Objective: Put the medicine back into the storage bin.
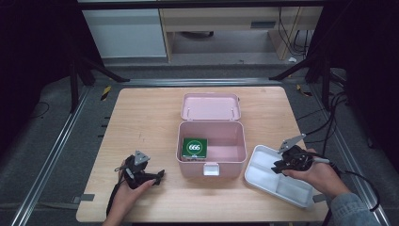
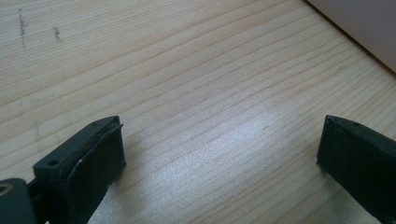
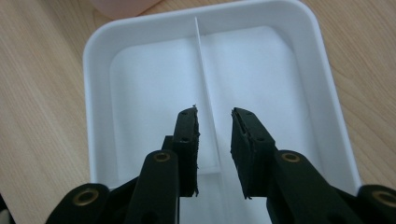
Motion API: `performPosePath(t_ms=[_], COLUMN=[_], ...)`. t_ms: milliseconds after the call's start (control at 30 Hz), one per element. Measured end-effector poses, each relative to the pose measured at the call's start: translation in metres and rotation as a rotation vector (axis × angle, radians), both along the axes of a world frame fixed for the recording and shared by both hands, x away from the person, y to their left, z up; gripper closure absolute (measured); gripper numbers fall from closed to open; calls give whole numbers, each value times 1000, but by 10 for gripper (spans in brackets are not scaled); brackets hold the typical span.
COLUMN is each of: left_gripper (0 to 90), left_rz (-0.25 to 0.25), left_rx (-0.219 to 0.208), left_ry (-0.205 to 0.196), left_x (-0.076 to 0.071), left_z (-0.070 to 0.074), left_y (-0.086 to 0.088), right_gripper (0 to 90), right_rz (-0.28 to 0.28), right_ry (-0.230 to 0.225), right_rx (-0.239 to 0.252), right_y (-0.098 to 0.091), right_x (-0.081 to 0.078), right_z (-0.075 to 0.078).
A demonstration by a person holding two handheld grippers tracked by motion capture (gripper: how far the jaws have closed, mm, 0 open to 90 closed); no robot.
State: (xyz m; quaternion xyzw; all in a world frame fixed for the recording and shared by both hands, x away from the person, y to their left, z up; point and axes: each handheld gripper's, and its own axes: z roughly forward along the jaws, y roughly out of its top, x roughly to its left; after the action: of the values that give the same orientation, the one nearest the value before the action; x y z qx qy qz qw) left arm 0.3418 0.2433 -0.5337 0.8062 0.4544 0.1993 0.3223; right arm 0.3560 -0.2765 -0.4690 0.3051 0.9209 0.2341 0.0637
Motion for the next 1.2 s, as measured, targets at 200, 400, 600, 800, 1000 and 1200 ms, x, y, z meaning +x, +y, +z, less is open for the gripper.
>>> performPosePath(t_ms=[200,400,600,800,1000,1200], left_gripper=[0,0,0,0,0,0], left_rz=[0,0,0,0,1,0], left_rx=[0,0,0,0,0,1], left_ry=[0,0,0,0,0,0], left_x=[0,0,0,0,0,0], left_z=[0,0,0,0,0,0], left_y=[0,0,0,0,0,0], right_gripper=[712,701,694,747,804,835], right_rz=[6,13,21,44,61,94], right_ry=[26,47,68,78,88,100], right_rx=[-25,-53,-63,-89,-109,-135], right_y=[0,0,2,2,5,9], right_x=[3,6,7,9,12,14], right_z=[-8,-13,-17,-21,-25,-27])
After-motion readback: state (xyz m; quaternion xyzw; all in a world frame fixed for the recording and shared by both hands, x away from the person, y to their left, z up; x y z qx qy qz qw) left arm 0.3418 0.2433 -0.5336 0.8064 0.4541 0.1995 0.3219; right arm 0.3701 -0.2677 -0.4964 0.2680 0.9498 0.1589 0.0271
